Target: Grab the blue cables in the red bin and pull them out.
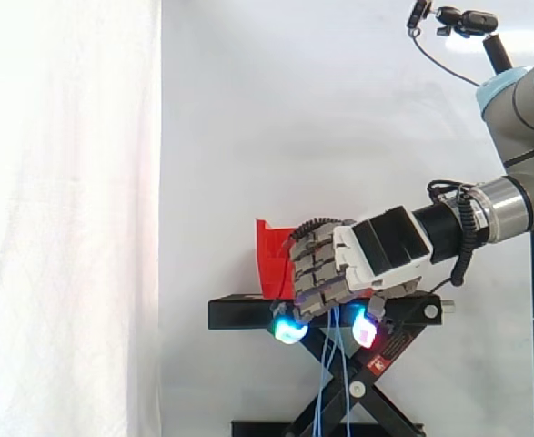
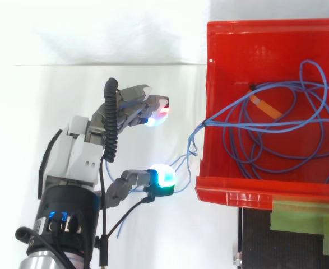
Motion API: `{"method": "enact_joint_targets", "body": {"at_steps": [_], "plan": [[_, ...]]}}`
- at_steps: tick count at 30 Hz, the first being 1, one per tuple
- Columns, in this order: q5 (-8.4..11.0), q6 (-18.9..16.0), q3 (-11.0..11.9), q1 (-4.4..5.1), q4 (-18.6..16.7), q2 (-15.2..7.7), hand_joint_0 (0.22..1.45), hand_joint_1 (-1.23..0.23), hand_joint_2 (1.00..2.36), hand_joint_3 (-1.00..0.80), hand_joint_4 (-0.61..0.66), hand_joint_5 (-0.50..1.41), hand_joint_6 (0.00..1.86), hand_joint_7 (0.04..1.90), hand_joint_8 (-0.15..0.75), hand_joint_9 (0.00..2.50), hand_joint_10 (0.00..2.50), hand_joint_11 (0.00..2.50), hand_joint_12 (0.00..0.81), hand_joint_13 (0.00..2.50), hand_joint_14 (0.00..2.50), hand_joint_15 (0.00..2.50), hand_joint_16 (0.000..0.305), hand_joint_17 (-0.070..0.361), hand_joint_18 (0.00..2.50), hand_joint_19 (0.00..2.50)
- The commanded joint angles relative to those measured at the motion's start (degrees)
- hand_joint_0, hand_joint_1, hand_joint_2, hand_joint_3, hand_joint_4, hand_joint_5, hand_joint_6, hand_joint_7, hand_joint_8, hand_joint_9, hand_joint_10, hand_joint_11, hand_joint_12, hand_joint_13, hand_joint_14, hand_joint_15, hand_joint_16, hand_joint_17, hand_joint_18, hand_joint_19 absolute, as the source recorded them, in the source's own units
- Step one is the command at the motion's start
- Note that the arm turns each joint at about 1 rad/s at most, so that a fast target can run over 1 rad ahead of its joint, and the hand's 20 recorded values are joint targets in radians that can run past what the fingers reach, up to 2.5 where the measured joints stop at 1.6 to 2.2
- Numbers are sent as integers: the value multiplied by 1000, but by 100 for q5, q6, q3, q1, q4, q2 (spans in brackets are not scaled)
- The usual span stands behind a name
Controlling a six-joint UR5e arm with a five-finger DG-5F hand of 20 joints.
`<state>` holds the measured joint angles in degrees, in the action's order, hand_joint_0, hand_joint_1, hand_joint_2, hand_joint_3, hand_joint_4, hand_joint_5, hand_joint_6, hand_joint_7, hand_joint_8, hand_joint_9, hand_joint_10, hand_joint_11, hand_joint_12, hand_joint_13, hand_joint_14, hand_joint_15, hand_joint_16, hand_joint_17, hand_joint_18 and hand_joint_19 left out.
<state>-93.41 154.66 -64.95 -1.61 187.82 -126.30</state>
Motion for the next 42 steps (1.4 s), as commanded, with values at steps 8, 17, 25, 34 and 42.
{"method": "enact_joint_targets", "body": {"at_steps": [8, 17, 25, 34, 42], "plan": [[7, 148, 0, -50, -141, 0, 760, -973, 1000, -1000, 140, 491, 12, 451, 271, 647, 19, 735, 385, 643, 20, 519, 55, 123, 463, 479], [24, -634, -79, -85, -299, 0, 762, -973, 1000, -1000, 139, 495, 11, 448, 269, 649, 21, 736, 384, 642, 19, 523, 55, 123, 464, 470], [33, -643, -79, -85, -202, -9, 763, -972, 1000, -1000, 142, 503, 12, 449, 270, 654, 21, 731, 385, 642, 20, 518, 54, 123, 462, 473], [-11, -485, -79, -191, -404, -17, 764, -971, 1000, -1000, 140, 505, 12, 449, 271, 659, 19, 732, 383, 643, 21, 519, 54, 122, 462, 472], [-99, -107, -79, -305, -343, -9, 768, -970, 1000, -1000, 138, 508, 11, 446, 270, 663, 20, 735, 382, 645, 20, 521, 54, 122, 464, 474]]}}
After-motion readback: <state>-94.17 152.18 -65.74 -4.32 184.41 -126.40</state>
